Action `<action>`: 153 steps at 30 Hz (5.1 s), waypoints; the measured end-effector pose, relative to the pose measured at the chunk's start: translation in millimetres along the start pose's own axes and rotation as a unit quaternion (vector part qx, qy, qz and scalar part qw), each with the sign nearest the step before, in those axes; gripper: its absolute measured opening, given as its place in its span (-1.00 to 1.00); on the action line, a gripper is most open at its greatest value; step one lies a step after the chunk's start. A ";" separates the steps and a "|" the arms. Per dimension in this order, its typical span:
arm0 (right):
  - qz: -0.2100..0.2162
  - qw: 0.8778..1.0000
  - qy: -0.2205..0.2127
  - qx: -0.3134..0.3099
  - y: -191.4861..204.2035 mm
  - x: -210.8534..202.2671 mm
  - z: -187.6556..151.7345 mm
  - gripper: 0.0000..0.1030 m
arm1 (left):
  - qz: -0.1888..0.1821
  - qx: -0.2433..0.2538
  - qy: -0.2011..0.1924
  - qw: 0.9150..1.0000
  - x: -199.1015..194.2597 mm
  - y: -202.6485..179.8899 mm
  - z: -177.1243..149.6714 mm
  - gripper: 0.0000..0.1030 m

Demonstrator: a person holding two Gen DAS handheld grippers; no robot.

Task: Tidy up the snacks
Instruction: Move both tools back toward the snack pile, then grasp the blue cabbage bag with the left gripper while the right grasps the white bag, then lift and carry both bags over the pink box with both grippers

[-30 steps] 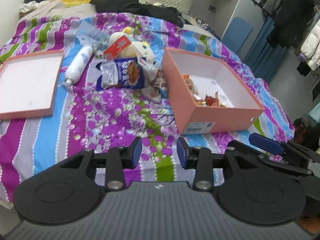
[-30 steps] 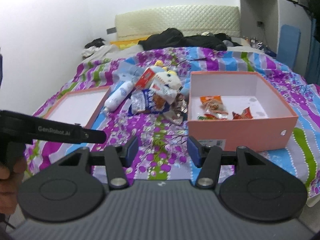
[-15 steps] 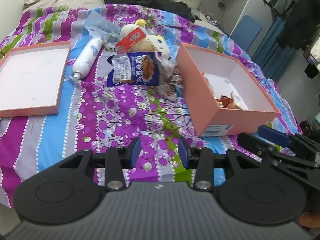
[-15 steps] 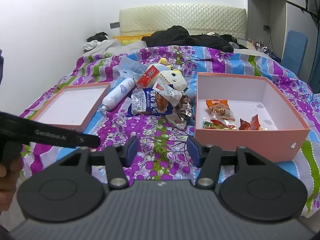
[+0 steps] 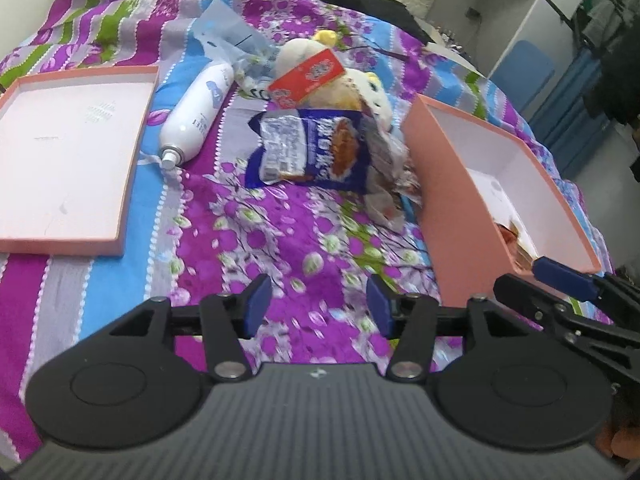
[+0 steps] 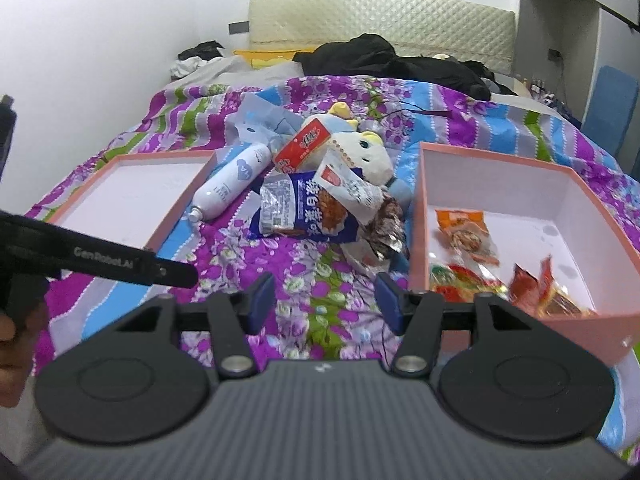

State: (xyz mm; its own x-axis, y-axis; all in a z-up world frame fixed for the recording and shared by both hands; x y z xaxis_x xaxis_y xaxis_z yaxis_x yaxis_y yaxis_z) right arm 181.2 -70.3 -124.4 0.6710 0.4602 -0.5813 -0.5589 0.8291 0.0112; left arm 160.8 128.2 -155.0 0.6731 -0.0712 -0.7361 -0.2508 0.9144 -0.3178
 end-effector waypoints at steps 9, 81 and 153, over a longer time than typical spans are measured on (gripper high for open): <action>0.001 1.000 0.002 -0.032 1.3 68.9 28.5 0.54 | 0.010 -0.023 0.002 1.000 70.5 45.0 45.4 0.52; -0.042 0.997 0.015 0.065 -11.9 35.1 34.2 -0.43 | 0.074 0.019 -0.047 0.996 22.0 -12.1 23.4 -0.71; -0.129 0.967 0.105 0.195 -276.5 50.8 18.2 -0.40 | -0.030 0.158 0.060 0.985 143.2 -294.8 139.7 -0.71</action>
State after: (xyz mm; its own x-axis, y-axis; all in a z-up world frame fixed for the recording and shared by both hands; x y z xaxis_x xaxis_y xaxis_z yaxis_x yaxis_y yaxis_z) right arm 378.6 -270.5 -142.2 0.6275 0.1818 -0.7571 -0.1319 0.9831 0.1268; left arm 428.3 -95.9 -83.2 0.5882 -0.1578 -0.7932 0.0289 0.9842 -0.1744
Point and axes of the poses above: each gripper's, at about its wrist camera, not at the fingertips, and x roughly the way its jaws point, y to its left, z to its top, the point moved 5 cm from there along x, roughly the way its jaws point
